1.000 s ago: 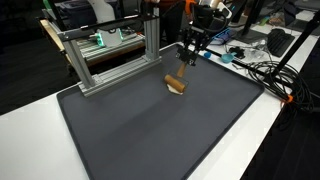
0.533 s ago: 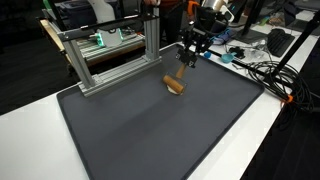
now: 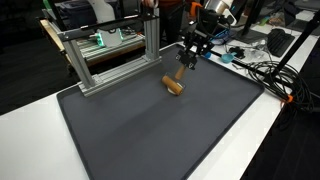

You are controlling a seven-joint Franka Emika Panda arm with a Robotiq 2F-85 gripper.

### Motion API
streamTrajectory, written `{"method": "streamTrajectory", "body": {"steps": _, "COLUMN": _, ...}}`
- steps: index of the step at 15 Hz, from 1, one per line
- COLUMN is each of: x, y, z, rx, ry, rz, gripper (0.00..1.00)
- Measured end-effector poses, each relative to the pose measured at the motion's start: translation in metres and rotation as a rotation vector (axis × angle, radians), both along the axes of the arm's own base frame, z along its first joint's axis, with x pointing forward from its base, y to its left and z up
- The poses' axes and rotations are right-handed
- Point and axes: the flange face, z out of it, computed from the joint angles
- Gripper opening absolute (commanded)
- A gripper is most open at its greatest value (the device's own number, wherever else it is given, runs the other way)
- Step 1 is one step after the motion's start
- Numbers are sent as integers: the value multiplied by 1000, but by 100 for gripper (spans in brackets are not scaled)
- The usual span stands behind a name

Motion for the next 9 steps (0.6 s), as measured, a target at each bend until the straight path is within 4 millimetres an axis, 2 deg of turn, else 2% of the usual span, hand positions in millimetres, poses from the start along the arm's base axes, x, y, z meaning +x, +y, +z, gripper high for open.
{"method": "streamTrajectory", "body": {"steps": 4, "x": 7, "y": -9, "z": -5, "rx": -21, "ry": 17, "rz": -26, "gripper": 22}}
{"method": "streamTrajectory", "body": {"steps": 7, "x": 10, "y": -27, "z": -19, "rx": -48, "ry": 40, "rz": -54, "gripper": 22}}
{"method": "streamTrajectory", "body": {"steps": 9, "x": 12, "y": -36, "z": -20, "rx": -61, "ry": 41, "rz": -75, "gripper": 22}}
